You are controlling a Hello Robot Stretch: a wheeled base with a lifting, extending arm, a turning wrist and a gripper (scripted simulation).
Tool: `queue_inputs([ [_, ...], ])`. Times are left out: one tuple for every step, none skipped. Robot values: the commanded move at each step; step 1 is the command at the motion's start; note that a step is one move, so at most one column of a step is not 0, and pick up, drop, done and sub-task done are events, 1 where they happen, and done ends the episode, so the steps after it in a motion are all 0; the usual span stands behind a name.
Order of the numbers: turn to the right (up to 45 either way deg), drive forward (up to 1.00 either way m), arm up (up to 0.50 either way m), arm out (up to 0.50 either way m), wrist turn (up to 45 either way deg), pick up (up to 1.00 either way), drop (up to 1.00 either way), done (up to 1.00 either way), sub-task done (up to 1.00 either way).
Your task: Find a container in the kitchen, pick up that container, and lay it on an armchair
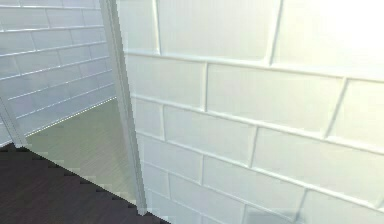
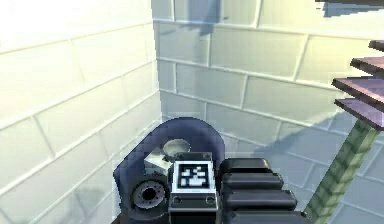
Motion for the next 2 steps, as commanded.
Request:
queue_inputs([
  [0.0, 0.0, 0.0, 0.48, 0.0, 0.0, 0.0, 0.0, 0.0],
  [0.0, 0.0, 0.0, 0.0, 45.0, 0.0, 0.0, 0.0, 0.0],
])
